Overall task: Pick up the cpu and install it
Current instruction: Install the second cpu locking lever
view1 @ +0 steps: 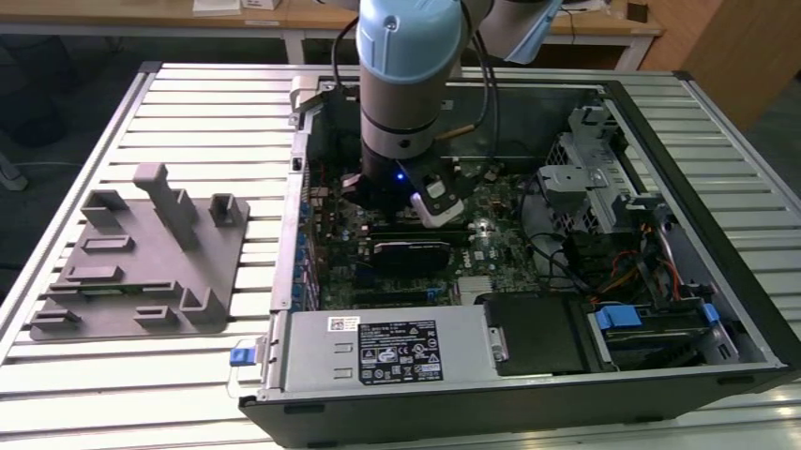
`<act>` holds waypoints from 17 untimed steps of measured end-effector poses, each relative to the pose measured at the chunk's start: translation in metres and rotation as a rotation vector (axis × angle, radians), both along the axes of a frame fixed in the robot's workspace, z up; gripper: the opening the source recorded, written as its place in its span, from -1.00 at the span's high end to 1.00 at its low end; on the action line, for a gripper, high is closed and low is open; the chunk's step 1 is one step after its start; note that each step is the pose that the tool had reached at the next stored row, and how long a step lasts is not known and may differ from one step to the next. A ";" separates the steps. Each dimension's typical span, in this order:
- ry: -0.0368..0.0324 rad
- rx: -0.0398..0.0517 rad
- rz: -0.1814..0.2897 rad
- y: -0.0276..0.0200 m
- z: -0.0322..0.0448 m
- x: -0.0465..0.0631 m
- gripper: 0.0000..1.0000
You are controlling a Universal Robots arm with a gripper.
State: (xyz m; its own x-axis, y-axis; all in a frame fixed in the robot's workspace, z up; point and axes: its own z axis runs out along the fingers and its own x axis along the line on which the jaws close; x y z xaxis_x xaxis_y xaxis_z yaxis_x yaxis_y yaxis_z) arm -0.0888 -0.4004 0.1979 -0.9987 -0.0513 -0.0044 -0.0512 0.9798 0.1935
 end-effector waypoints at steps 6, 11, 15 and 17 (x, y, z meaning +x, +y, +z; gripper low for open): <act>0.0000 -0.0043 0.000 0.0000 0.0095 0.001 0.79; 0.0000 -0.0055 -0.002 0.0000 0.0204 0.001 0.79; 0.0001 -0.0175 -0.007 0.0000 0.0276 0.002 0.79; 0.0000 -0.0258 -0.012 0.0001 0.0303 0.002 0.79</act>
State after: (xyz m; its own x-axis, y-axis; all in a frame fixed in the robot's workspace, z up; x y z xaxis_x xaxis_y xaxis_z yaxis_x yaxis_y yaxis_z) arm -0.0866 -0.4003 0.2282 -0.9992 -0.0395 -0.0033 -0.0395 0.9850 0.1682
